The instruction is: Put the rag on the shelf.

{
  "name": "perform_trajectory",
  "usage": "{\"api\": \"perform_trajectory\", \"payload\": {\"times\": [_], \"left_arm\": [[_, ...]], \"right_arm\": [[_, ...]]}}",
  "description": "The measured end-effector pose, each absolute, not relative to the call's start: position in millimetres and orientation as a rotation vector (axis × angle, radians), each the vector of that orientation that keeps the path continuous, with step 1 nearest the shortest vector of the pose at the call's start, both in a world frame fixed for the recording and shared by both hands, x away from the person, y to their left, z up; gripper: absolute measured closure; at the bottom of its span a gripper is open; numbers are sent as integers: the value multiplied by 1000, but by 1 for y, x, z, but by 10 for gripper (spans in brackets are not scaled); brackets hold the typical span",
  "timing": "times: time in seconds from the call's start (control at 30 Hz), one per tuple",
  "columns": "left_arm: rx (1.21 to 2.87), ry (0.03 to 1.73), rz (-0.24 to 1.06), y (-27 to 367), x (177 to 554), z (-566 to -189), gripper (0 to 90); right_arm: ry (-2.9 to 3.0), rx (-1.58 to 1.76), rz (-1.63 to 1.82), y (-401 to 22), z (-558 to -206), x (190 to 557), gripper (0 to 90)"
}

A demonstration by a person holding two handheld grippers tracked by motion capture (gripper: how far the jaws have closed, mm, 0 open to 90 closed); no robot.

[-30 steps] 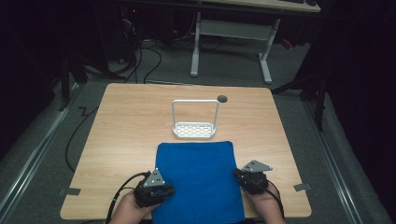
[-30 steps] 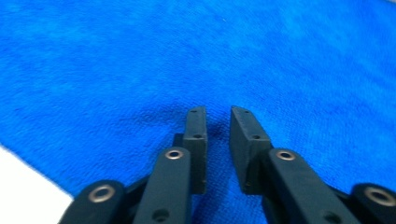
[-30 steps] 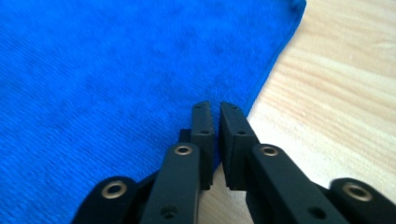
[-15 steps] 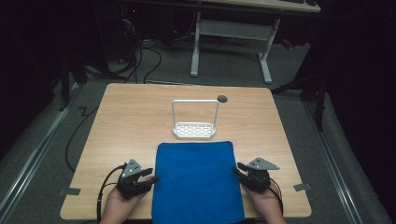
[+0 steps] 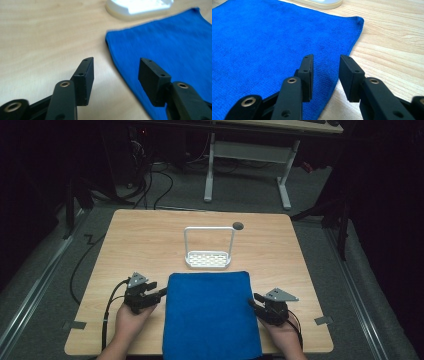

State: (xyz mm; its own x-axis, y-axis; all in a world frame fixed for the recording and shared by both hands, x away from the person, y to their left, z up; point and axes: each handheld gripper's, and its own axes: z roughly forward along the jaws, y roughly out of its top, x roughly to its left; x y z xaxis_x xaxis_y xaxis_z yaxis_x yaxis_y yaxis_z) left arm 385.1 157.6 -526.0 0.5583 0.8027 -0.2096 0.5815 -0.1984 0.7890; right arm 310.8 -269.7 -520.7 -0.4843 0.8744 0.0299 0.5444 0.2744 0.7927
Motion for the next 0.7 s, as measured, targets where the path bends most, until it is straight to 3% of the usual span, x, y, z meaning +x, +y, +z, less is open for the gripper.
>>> {"api": "perform_trajectory", "payload": {"times": [0.33,0.43,0.5,0.7], "left_arm": [[1988,1149,355,128,430,-531,577],[1984,1143,356,125,431,-534,639],[1991,1132,366,123,430,-535,734],[1966,1144,316,125,432,-536,842]], "right_arm": [[2141,1284,1080,-270,-522,312,651],[2141,1289,1086,-270,-522,313,651],[2140,1286,1087,-270,-522,313,652],[2113,1315,1103,-267,-518,320,673]]}}
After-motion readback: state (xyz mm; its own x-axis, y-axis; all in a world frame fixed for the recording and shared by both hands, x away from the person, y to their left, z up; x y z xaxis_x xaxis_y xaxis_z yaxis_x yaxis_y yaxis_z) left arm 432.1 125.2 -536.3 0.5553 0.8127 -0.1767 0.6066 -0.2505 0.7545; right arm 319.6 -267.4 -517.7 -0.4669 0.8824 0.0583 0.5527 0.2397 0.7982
